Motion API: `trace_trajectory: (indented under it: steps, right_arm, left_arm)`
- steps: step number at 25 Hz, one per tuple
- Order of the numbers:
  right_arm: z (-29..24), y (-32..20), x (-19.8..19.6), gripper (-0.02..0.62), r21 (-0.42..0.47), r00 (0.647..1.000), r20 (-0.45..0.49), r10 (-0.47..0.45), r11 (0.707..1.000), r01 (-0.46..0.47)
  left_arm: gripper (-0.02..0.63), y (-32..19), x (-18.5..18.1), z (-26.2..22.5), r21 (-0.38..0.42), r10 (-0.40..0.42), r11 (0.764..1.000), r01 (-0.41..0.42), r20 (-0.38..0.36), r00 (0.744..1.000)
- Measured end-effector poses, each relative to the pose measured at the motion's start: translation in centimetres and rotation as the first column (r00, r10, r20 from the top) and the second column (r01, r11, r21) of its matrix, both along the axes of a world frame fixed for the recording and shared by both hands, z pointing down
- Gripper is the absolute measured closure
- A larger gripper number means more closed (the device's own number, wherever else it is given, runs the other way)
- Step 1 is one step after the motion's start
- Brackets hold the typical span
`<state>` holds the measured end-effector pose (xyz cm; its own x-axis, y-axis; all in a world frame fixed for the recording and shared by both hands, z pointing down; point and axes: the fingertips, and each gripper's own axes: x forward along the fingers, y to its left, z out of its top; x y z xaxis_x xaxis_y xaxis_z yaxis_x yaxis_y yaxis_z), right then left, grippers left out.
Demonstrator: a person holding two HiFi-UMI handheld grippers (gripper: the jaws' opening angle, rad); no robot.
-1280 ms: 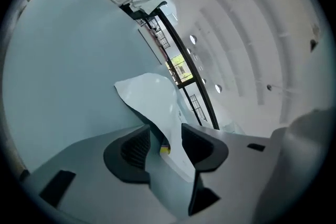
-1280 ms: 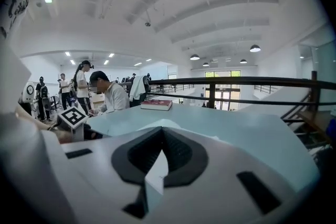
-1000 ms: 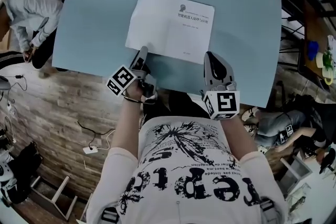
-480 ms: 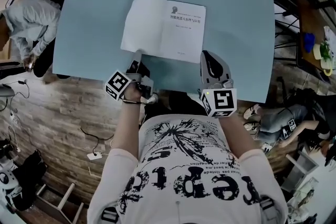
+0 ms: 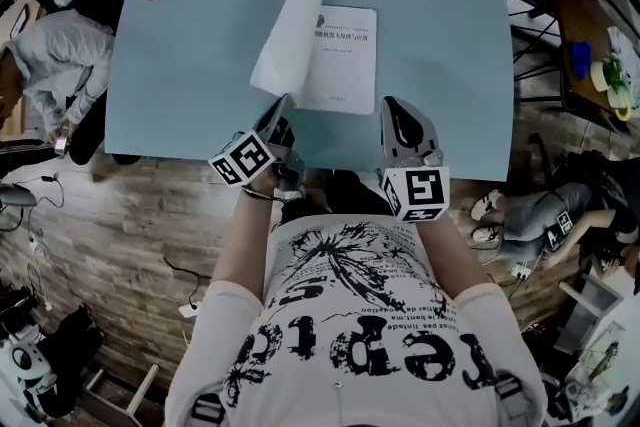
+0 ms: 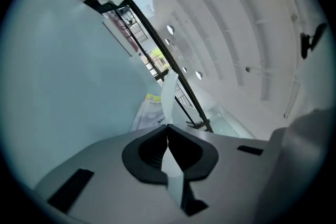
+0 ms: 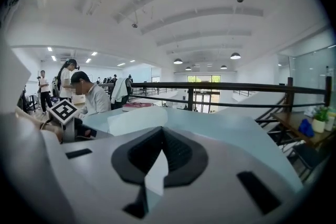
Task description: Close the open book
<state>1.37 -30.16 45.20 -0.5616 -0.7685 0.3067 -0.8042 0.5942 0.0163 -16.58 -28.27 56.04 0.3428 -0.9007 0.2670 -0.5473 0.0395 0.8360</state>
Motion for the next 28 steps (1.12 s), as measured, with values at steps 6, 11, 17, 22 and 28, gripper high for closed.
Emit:
trace_trajectory:
  steps: [6,11,17,22,28]
  right_arm:
    - [0.1,0.1,2.0,0.584,-0.001,0.998,0.004,0.061,0.998,-0.061]
    - [0.6,-0.2,3.9,0.584,-0.034,0.992,0.026,0.127,0.991,-0.127]
    - [1.0,0.0,6.0,0.584,-0.048,0.984,0.02,0.178,0.983,-0.177]
    - [1.5,0.6,7.1,0.584,-0.06,0.977,0.015,0.214,0.975,-0.213]
    - [1.5,1.0,7.8,0.584,-0.072,0.967,0.026,0.253,0.965,-0.251]
  left_arm:
    - [0.586,-1.1,4.0,0.1,-0.014,0.182,0.983,-0.182,0.158,0.971]
    - [0.586,-1.4,7.1,1.4,-0.067,0.328,0.944,-0.323,0.3,0.896]
    - [0.584,-1.2,9.9,4.3,-0.198,0.49,0.865,-0.46,0.525,0.696]
    - [0.576,-0.8,11.2,6.2,-0.29,0.561,0.817,-0.498,0.597,0.573]
    - [0.452,-0.3,12.8,6.9,-0.308,0.614,0.775,-0.552,0.571,0.544]
